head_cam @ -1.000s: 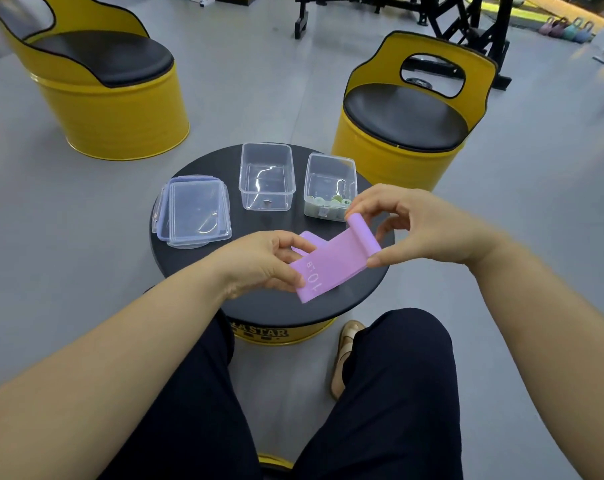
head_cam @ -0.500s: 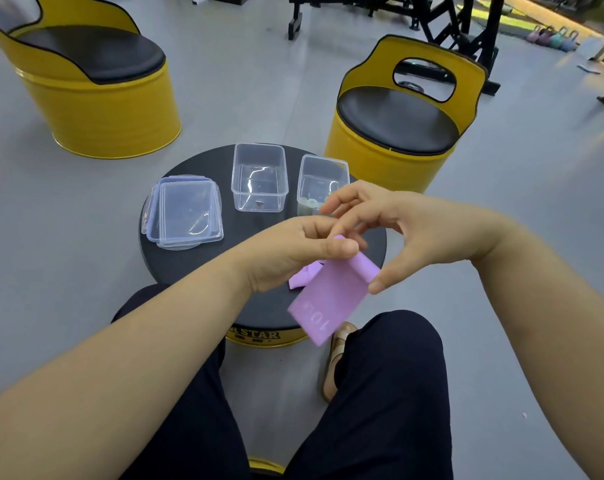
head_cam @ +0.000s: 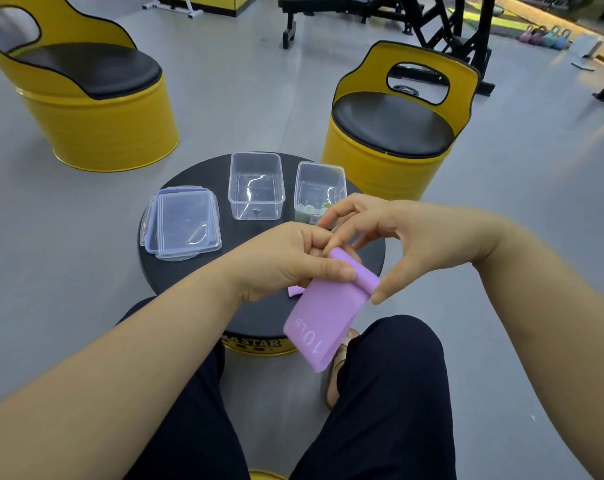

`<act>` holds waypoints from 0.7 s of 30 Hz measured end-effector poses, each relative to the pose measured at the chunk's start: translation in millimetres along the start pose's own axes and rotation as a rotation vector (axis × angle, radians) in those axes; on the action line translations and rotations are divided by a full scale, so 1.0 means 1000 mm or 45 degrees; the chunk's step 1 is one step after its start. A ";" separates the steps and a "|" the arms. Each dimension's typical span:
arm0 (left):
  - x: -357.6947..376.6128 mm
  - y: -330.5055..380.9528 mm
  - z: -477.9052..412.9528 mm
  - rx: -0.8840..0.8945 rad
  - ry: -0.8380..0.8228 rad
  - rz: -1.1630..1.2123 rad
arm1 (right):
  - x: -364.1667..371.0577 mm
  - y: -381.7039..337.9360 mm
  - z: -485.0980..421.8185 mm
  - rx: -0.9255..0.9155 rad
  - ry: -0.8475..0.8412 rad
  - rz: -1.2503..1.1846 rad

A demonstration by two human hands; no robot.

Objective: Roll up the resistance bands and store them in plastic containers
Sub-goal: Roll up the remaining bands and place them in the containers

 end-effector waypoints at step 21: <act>-0.021 0.021 0.009 0.313 0.671 0.139 | 0.008 0.019 0.006 0.050 1.193 -0.767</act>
Point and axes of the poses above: each hand's wrist, its own z-axis away from the middle knuckle, its own x-axis out of the palm, y = z × x, the point moved 6 cm from there along -z, towards the middle knuckle, and after that the axes turned 3 degrees about -y, right-handed, at the moved point
